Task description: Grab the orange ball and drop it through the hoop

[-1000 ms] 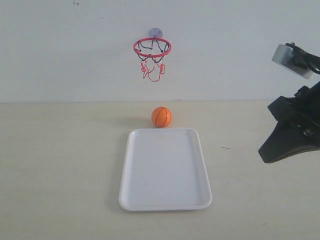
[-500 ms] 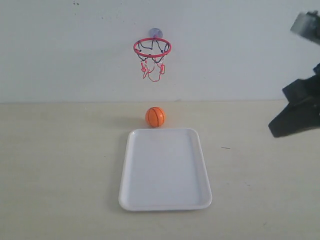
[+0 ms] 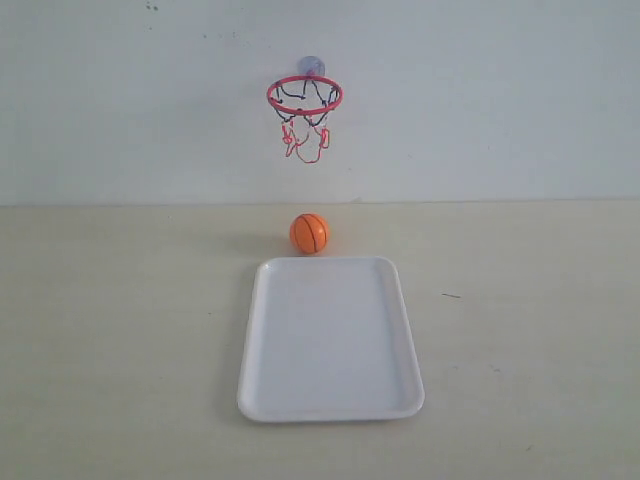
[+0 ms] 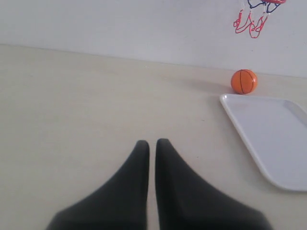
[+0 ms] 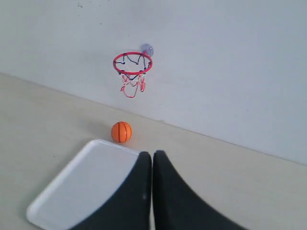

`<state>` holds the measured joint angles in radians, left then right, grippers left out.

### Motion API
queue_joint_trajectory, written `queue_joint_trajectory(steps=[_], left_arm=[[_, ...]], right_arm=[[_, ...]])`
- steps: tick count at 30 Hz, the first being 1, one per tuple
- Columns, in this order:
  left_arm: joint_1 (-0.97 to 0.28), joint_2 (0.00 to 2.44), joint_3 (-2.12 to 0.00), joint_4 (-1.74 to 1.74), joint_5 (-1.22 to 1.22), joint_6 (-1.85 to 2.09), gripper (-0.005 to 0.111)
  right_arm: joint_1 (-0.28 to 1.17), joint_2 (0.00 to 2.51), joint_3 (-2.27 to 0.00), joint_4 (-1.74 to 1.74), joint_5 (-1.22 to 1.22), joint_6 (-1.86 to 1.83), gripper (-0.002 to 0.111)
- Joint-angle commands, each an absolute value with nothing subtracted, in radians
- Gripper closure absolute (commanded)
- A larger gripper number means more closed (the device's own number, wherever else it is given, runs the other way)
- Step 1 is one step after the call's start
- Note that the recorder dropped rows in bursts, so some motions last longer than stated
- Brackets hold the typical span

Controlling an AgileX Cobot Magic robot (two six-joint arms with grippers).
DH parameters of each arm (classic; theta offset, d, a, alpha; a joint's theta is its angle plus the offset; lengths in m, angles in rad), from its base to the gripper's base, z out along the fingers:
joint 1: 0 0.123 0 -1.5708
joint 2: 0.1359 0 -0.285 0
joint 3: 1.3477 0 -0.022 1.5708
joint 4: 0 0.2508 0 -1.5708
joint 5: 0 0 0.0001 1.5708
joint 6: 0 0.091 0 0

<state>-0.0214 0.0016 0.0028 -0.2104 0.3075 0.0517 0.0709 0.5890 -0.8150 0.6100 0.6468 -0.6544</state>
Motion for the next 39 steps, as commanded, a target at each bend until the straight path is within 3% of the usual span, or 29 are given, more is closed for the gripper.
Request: queue_joint_trajectory(steps=[1, 7, 15, 22, 28, 39], left_arm=[[-0.021, 0.000, 0.000, -0.212, 0.299, 0.046, 0.103], [-0.021, 0.000, 0.000, -0.212, 0.299, 0.046, 0.103], [-0.021, 0.000, 0.000, -0.212, 0.299, 0.046, 0.103], [-0.021, 0.000, 0.000, -0.212, 0.299, 0.046, 0.103], [-0.021, 0.000, 0.000, -0.212, 0.299, 0.046, 0.103], [-0.021, 0.000, 0.000, -0.212, 0.299, 0.046, 0.103]], right_arm=[[0.068, 0.367, -0.585, 0.603, 0.480, -0.672, 0.109], [0.068, 0.113, -0.300, 0.603, 0.349, -0.672, 0.109], [0.068, 0.043, -0.103, 0.617, 0.311, -0.652, 0.109], [0.068, 0.040, -0.073, 0.511, 0.284, -0.487, 0.109], [0.068, 0.005, -0.070, 0.056, 0.295, 0.085, 0.109], [0.068, 0.000, 0.000, 0.041, 0.248, 0.068, 0.109]])
